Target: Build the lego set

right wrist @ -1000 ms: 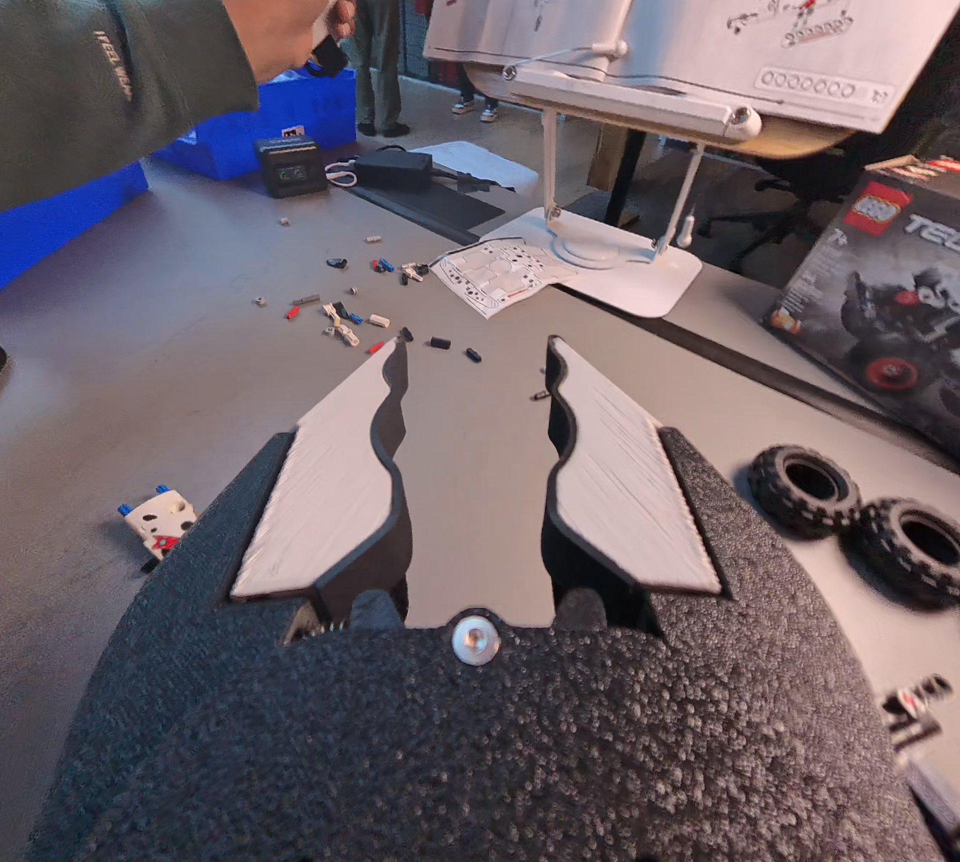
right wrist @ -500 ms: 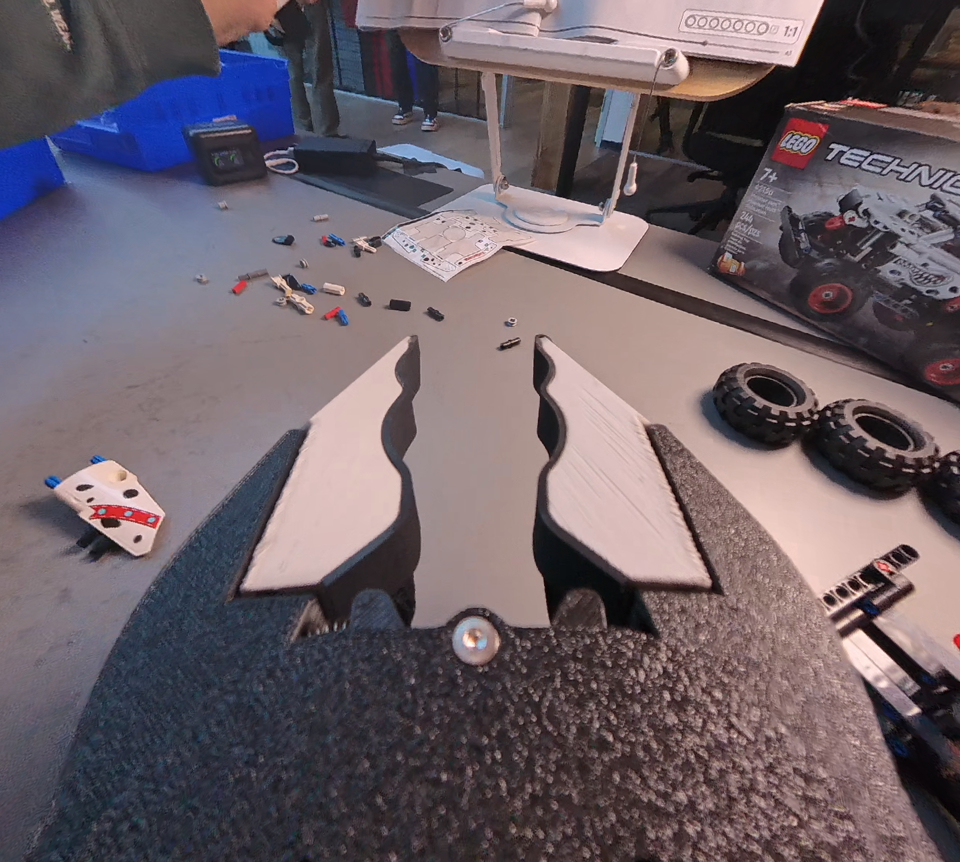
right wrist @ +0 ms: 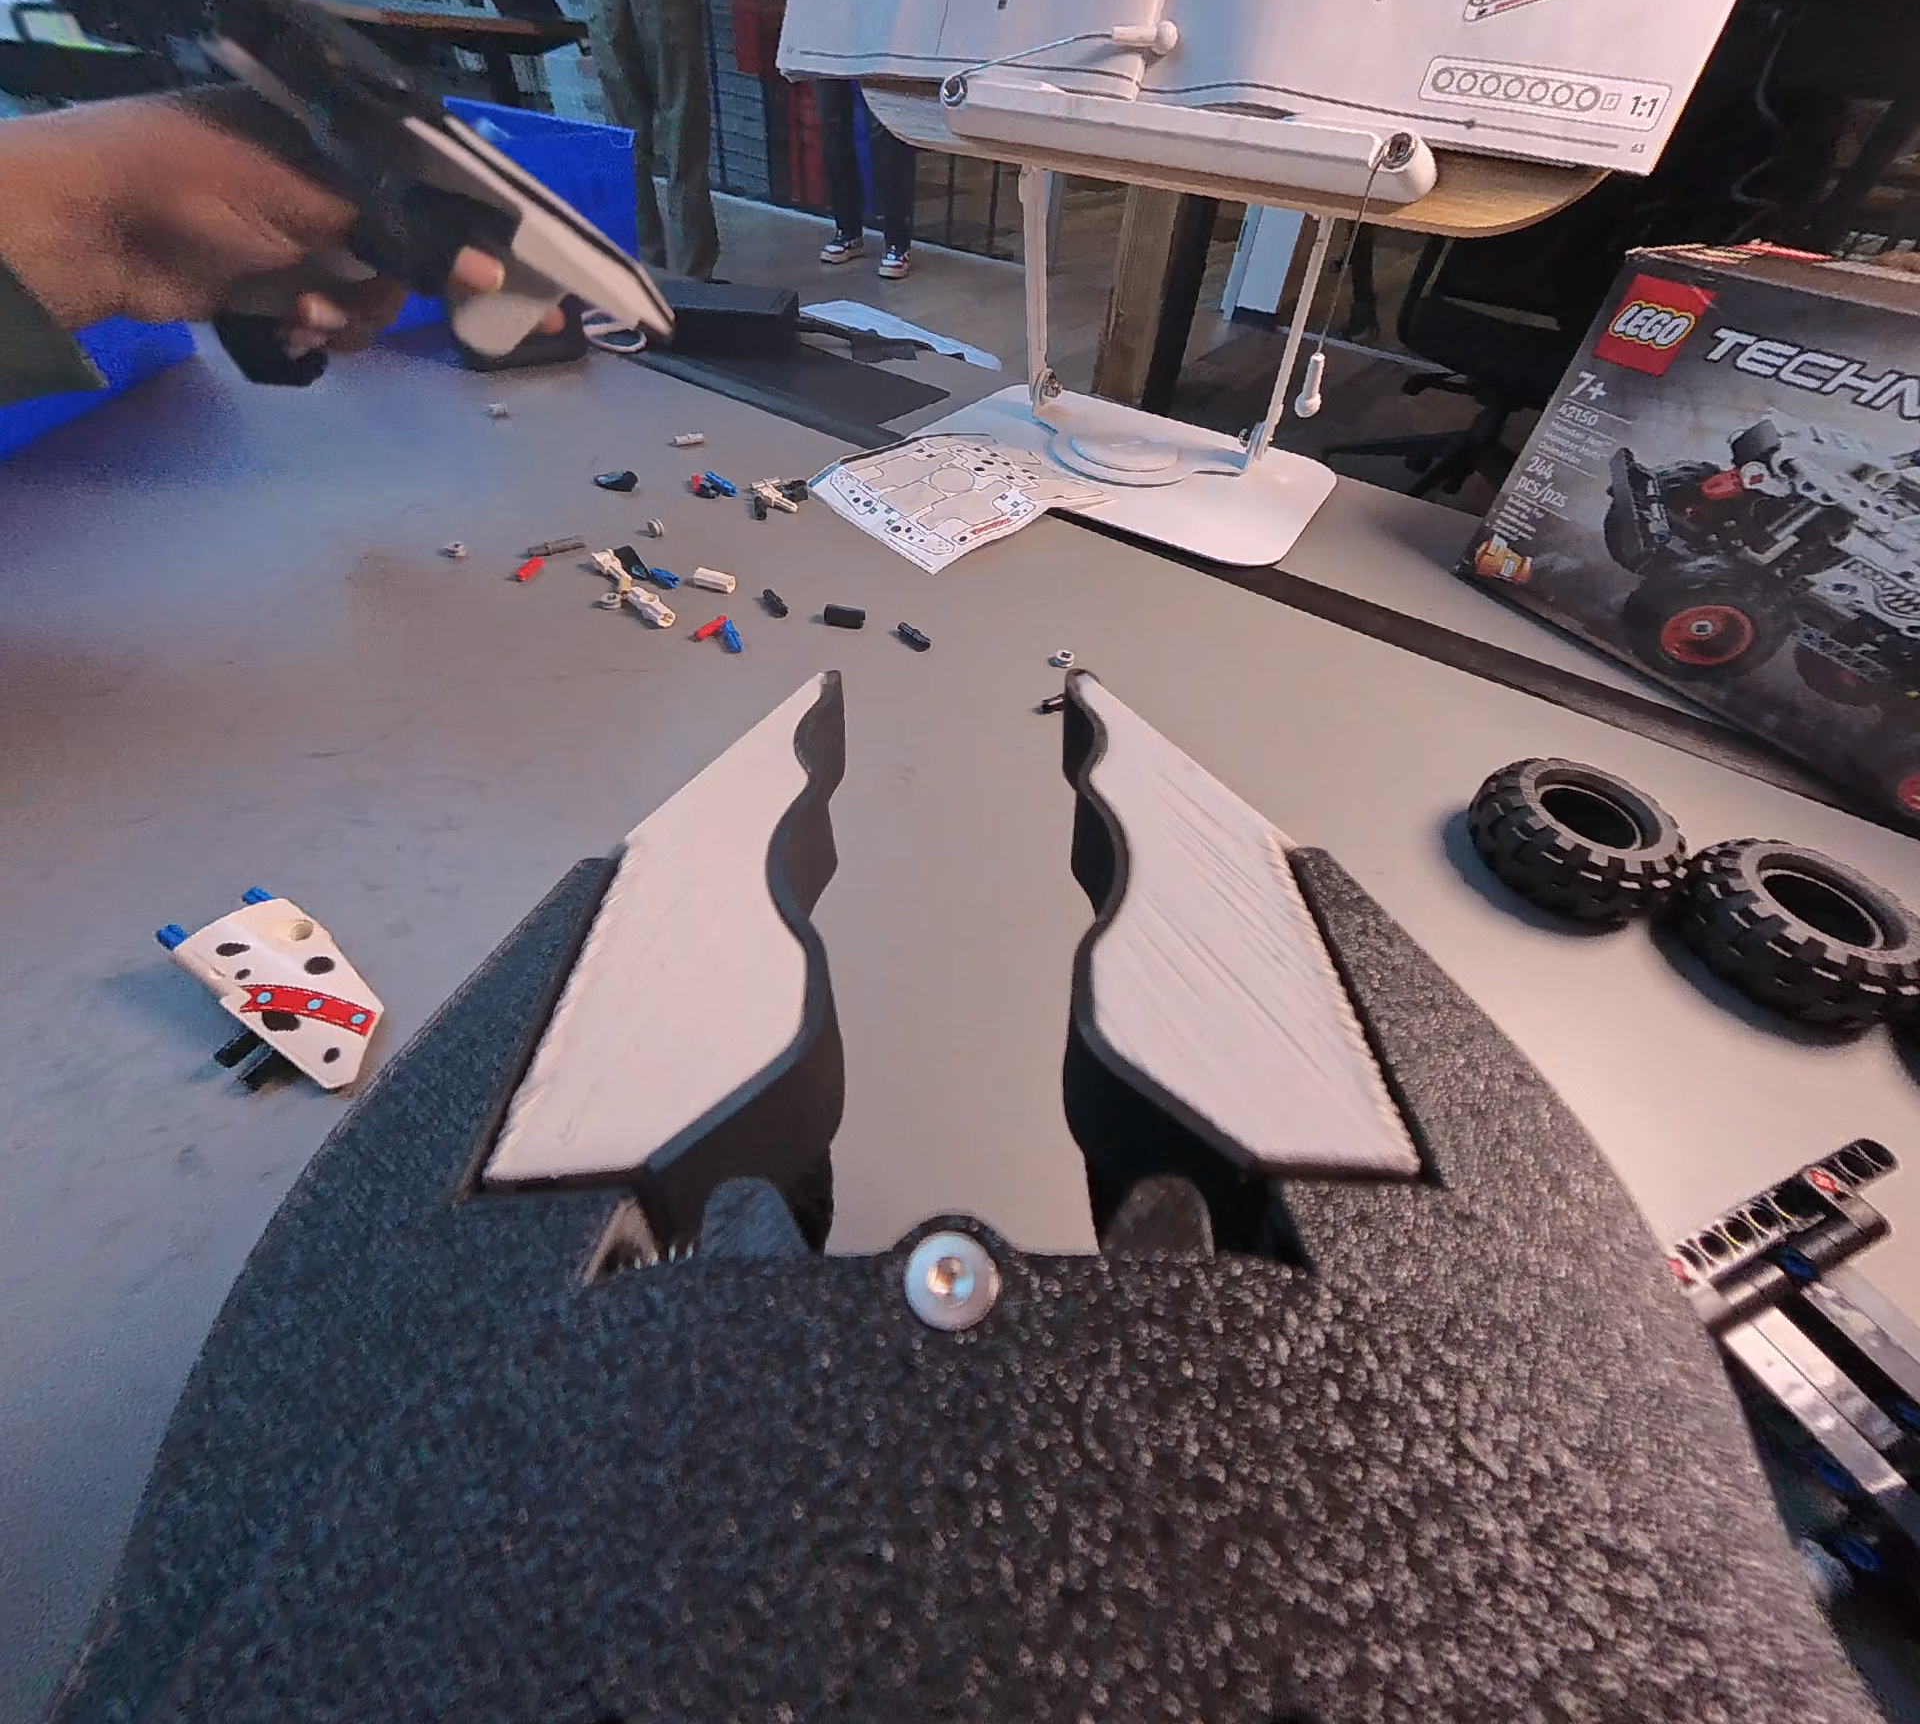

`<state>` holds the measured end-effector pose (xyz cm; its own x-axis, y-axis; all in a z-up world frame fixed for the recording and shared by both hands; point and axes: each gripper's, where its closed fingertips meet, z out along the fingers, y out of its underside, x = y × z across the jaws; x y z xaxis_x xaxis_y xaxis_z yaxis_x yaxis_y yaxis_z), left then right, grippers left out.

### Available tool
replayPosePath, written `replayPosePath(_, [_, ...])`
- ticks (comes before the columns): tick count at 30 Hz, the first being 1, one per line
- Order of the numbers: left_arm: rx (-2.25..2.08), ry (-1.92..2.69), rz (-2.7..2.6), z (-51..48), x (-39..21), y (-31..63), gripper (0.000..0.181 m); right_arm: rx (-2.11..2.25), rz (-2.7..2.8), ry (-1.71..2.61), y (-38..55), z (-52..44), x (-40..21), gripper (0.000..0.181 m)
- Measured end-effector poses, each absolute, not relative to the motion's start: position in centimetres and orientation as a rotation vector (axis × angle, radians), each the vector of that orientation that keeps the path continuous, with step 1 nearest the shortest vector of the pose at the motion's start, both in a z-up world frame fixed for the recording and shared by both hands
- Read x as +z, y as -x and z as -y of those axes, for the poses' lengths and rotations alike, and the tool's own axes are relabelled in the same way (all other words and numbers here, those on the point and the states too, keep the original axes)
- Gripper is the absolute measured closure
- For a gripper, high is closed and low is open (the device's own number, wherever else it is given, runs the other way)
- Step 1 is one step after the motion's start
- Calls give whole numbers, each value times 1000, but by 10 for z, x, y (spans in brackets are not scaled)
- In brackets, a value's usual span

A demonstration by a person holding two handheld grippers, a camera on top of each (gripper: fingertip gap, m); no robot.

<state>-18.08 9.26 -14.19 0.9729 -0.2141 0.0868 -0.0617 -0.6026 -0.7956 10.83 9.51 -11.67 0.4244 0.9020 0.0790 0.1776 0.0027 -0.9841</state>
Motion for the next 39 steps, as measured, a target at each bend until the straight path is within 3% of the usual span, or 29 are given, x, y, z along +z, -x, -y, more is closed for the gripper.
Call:
replayPosePath(4, [-242,2349,-271,-32,-187,158,159,752,1030,1465,-108,-90,-116,141])
replayPosePath(11, [-158,2379,-370,-1,-214,127,161,729,1035,1467,-109,-91,-118,143])
replayPosePath(30, [-166,2349,-408,-15,-215,123,178,675,1079,1483,-109,-93,-128,144])
replayPosePath(39, [-378,2357,-702,69,-214,19,178,675,1068,1489,-111,-96,-128,144])
